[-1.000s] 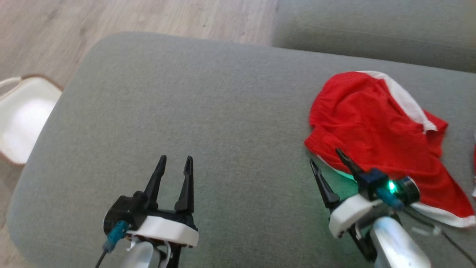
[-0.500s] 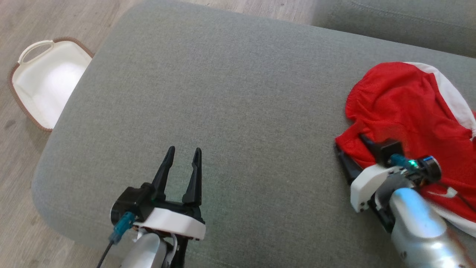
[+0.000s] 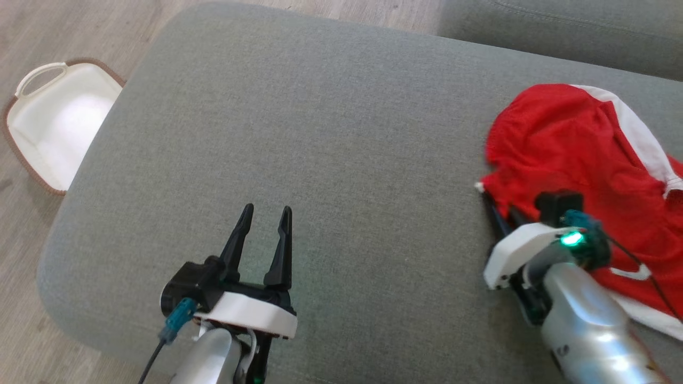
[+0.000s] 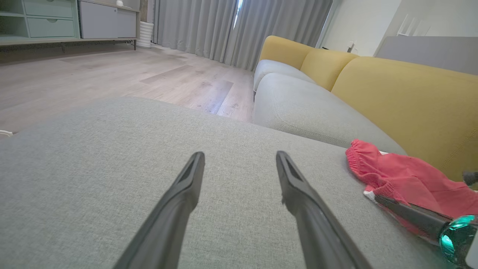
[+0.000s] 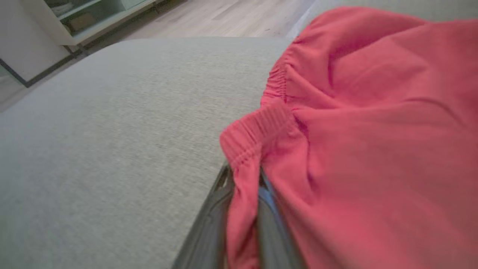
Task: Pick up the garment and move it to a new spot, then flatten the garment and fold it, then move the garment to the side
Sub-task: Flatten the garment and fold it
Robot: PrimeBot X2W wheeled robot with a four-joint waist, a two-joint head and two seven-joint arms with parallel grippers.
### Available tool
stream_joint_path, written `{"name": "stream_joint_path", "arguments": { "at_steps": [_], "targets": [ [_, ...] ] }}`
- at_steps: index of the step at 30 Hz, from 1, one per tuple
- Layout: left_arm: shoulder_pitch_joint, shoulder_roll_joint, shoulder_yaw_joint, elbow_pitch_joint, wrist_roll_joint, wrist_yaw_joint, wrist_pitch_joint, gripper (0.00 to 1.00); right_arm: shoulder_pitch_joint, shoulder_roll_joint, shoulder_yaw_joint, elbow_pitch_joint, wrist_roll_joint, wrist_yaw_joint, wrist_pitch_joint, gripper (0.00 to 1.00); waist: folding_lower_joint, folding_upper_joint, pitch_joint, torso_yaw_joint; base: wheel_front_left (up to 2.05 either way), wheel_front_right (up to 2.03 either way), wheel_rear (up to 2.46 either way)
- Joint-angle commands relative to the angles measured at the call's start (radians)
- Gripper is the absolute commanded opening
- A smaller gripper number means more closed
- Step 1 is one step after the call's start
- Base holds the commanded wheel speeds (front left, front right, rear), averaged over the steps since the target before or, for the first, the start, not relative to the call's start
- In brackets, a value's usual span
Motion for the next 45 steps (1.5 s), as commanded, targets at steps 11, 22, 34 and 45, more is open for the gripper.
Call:
{"name": "stream_joint_path", "arguments": {
  "at_steps": [11,22,34,45],
  "targets": [
    [-0.034,0.004,0.037,-0.013,0.000,0.003,-0.010,1.00,0.004,0.003,0.373,-0.266,0.347,-0.001,0.040,0.00,0.0000,0.0000,-0.039,-0.025,0.00,0.00,0.00],
    [-0.013,0.004,0.059,-0.014,0.014,0.002,-0.010,1.00,-0.001,-0.092,0.621,-0.341,0.556,-0.001,0.120,1.00,0.0000,0.0000,-0.056,-0.042,0.00,0.00,0.00],
    [-0.008,0.004,0.124,-0.009,0.040,-0.005,-0.010,1.00,-0.069,-0.135,0.588,-0.258,0.548,-0.001,-0.014,1.00,0.0000,0.0000,-0.073,-0.118,0.00,0.00,0.00],
    [0.032,0.006,0.230,-0.035,0.072,-0.023,-0.010,1.00,0.091,-0.203,0.054,-0.328,0.220,-0.001,-0.096,1.00,0.0000,0.0000,-0.092,-0.240,0.00,0.00,0.00]
  ]
}}
